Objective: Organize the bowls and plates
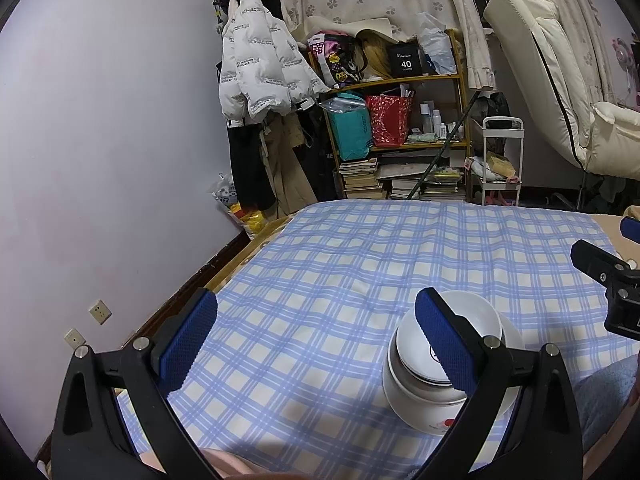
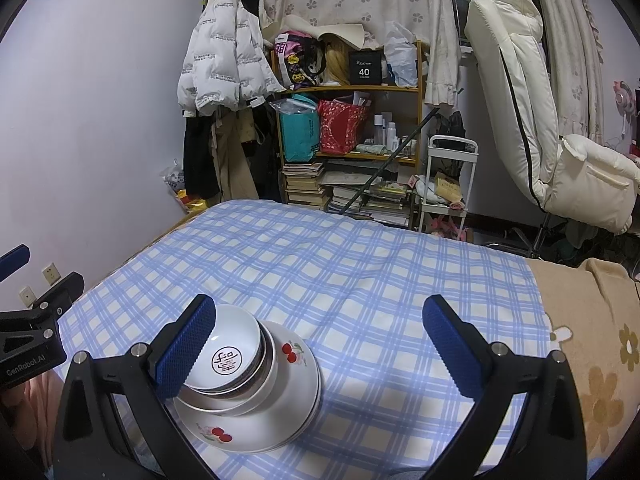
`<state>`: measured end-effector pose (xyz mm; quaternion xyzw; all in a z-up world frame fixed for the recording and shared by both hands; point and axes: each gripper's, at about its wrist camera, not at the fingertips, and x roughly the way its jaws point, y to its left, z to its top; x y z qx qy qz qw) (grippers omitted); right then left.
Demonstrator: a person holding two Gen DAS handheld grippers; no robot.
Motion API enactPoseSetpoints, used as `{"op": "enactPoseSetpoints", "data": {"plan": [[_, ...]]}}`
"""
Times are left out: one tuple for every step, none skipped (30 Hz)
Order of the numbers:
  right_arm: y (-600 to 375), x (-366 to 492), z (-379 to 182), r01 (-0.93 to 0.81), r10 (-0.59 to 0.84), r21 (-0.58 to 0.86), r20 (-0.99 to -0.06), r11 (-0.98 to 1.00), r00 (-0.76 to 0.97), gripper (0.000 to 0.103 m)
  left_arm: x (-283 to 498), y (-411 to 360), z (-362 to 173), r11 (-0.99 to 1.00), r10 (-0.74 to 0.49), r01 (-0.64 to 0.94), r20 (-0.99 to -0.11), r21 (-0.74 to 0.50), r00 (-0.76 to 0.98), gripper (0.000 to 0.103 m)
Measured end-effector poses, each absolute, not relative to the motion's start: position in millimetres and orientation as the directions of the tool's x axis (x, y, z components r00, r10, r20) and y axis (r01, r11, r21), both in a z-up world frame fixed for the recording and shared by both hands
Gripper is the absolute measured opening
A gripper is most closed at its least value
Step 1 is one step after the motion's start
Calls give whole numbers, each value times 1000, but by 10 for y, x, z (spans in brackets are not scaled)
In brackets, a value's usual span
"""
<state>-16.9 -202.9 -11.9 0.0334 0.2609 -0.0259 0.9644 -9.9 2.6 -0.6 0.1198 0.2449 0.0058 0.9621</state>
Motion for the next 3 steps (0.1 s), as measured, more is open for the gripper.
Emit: {"op": "enactPoseSetpoints", "data": {"plan": [[-2029, -171, -119, 67, -33, 51, -505, 996, 862, 103, -99, 25, -6, 971, 70, 48, -469, 234, 880, 98], [-2029, -168, -118, 68, -33, 51, -505, 996, 862, 103, -98, 25, -6, 971, 69, 49, -470, 234, 880, 98], [-2030, -168, -117, 68, -33, 51, -506, 996, 862, 103, -99, 25, -6, 971, 70, 48, -470, 235, 880, 98]]}}
